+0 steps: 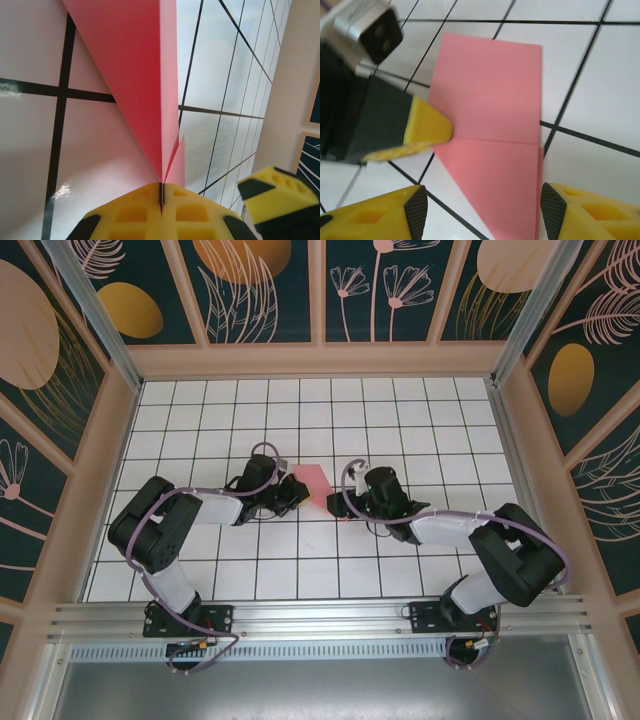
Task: Fold a paper plane with a square sheet of paper (pick it up from the middle)
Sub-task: Fold the wing for the fifth time at the center of the table.
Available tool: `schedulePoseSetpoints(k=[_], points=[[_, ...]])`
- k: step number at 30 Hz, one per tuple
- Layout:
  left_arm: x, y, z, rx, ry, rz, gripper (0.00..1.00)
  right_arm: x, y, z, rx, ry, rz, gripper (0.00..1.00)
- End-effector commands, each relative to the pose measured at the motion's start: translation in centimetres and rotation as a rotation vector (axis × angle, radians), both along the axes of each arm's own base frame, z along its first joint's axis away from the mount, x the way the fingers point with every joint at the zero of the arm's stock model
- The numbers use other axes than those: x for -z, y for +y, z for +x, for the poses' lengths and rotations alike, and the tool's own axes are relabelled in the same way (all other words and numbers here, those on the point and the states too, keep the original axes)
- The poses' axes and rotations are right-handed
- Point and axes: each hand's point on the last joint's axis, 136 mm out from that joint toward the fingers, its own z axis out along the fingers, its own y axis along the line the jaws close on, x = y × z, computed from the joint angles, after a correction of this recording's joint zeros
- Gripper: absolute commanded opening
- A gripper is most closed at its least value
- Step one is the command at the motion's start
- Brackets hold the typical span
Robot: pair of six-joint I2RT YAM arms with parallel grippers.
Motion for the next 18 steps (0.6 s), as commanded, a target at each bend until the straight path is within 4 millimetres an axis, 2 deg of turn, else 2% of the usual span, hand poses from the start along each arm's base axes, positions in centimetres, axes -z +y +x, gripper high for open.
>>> schedulePoseSetpoints(k=[1, 3, 5, 9, 13, 18], points=[[-0.8, -0.2, 0.3, -0.007, 0.003, 0.003, 0.07, -0.6, -0.3, 0.5, -0.056, -0.238, -0.11, 0.61], [-0.6, 0.0, 0.2, -0.013, 0.016, 0.013, 0.07, -0.8, 0.2, -0.3, -0.107, -0.347, -0.125, 0.62], [-1.7, 0.0, 0.2, -0.017, 0.0, 0.001, 0.07, -0.8, 0.6, -0.5, -0.131, -0.391, -0.138, 0.62], [-2.1, 0.1, 0.1, -0.02, 0.002, 0.004, 0.07, 0.1, 1.9, -1.2, -0.205, -0.471, -0.209, 0.58], [-2.3, 0.1, 0.2, -0.017, 0.0, 0.009, 0.07, 1.1, 3.0, -0.7, -0.216, -0.556, -0.303, 0.52], [-2.4, 0.1, 0.1, -0.014, 0.008, 0.017, 0.06, 1.2, 4.3, -0.1, -0.218, -0.628, -0.331, 0.46]])
